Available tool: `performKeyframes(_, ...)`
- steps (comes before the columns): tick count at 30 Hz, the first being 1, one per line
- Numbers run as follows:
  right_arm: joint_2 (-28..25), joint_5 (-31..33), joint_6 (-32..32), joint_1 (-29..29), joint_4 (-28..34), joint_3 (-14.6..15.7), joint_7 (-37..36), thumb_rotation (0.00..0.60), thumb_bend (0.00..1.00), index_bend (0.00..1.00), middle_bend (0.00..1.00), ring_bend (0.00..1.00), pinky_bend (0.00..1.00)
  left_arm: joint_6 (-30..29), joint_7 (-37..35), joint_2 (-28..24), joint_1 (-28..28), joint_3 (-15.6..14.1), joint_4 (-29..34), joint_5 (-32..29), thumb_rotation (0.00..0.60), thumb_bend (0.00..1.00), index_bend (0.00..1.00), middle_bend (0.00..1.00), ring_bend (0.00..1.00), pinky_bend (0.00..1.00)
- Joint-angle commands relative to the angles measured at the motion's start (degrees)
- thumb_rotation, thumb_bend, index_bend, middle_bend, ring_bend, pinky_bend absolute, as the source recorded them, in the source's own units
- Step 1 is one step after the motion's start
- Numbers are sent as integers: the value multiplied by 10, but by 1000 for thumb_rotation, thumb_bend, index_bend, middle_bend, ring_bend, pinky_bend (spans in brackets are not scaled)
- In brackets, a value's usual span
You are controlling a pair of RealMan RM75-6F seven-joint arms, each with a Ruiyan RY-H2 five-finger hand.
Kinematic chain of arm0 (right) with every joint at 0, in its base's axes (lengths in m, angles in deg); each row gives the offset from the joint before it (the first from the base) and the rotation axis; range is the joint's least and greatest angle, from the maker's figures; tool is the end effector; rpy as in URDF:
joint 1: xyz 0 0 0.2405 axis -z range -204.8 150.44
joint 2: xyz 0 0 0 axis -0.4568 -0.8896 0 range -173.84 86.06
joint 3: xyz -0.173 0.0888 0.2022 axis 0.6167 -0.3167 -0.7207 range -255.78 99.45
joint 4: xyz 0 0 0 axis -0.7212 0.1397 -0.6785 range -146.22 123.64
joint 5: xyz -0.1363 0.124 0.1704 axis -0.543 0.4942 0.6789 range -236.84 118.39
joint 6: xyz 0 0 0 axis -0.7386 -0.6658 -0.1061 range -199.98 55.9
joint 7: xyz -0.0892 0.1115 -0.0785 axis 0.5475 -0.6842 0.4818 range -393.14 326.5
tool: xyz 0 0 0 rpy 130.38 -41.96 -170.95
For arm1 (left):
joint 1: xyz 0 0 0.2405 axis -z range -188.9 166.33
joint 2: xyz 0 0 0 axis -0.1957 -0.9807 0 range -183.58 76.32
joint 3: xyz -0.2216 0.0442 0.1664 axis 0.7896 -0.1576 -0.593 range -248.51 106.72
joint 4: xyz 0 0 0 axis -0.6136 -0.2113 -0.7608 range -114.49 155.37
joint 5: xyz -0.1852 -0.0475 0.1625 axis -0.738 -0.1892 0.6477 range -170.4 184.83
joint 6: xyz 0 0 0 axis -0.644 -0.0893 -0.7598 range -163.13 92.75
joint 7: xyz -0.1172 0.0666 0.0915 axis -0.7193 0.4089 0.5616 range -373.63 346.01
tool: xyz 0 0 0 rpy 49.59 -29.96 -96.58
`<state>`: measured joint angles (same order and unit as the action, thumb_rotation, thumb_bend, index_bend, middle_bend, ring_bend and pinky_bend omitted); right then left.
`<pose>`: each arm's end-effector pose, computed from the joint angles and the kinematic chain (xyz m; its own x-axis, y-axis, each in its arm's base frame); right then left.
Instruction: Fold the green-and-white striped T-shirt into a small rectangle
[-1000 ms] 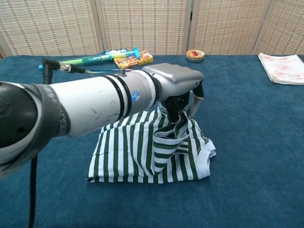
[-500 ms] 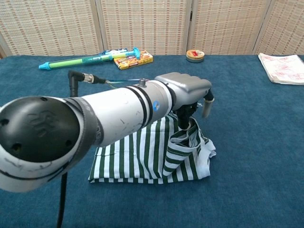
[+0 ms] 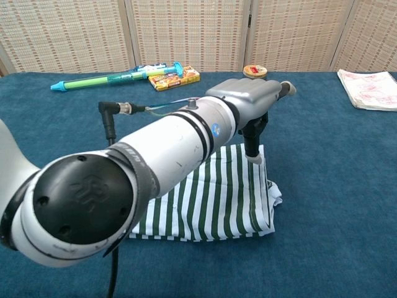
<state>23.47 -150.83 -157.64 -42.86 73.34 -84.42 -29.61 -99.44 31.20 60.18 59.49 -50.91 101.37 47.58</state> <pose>-0.3061 -0.2834 0.1316 0.4986 0.1744 0.8491 -0.8134 -0.2444 0.5278 0.0812 0.3497 -0.1661 0.4523 0.1923 0.8709 0.7920 -0.5356 -0.2931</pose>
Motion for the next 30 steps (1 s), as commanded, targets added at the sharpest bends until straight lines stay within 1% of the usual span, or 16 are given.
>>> performKeyframes(1, 0, 1, 0, 0, -1, -1, -1, 600, 409, 217, 973, 973, 1000, -5, -7, -20, -15, 1, 24, 5, 600, 152, 0, 792, 740, 865)
performKeyframes(5, -2, 2, 3, 0, -1, -1, -2, 600, 409, 217, 973, 973, 1000, -25, -25, -55, -46, -6, 65, 19, 600, 151, 0, 769, 719, 861)
performKeyframes(8, -6, 2, 4, 1, 1, 0, -3, 600, 409, 219, 970, 972, 1000, -43, -36, -94, -79, -19, 98, 28, 600, 151, 0, 705, 654, 828)
performKeyframes(9, -8, 2, 5, 1, 3, 0, -3, 600, 409, 222, 962, 965, 1000, -49, -38, -107, -89, -22, 107, 26, 600, 152, 1, 673, 618, 801)
performKeyframes(12, -15, 6, 8, 3, 7, 1, 2, 600, 410, 228, 906, 894, 998, -71, -59, -156, -131, -35, 140, 33, 600, 151, 26, 589, 532, 734)
performKeyframes(13, -16, 8, 10, 3, 9, 1, 2, 600, 410, 228, 892, 875, 994, -79, -70, -168, -144, -40, 147, 40, 600, 151, 37, 574, 520, 725)
performKeyframes(16, -20, 10, 15, 4, 13, 3, 4, 600, 421, 228, 832, 799, 948, -106, -109, -207, -187, -57, 154, 72, 600, 151, 85, 522, 478, 683)
performKeyframes(18, -23, 10, 20, 5, 16, 7, 4, 600, 457, 228, 788, 746, 903, -119, -136, -230, -214, -69, 151, 93, 600, 151, 110, 504, 460, 651)
performKeyframes(20, -28, 11, 25, 7, 18, 11, 5, 600, 505, 228, 723, 667, 832, -136, -169, -255, -245, -83, 142, 117, 600, 151, 131, 495, 451, 629)
performKeyframes(24, -36, 16, 36, 10, 21, 17, 0, 600, 504, 228, 602, 550, 715, -158, -233, -304, -308, -116, 127, 156, 600, 151, 146, 462, 409, 577)
performKeyframes(25, -38, 17, 39, 12, 21, 20, -4, 600, 467, 228, 560, 508, 673, -162, -245, -315, -322, -126, 122, 164, 600, 151, 146, 454, 396, 561)
performKeyframes(29, -46, 29, 46, 20, 23, 26, -13, 600, 205, 228, 428, 358, 531, -181, -287, -353, -381, -160, 95, 187, 600, 151, 146, 413, 352, 506)
performKeyframes(30, -48, 32, 48, 23, 24, 27, -18, 600, 175, 227, 405, 333, 505, -189, -301, -361, -398, -166, 87, 192, 600, 151, 146, 398, 338, 492)
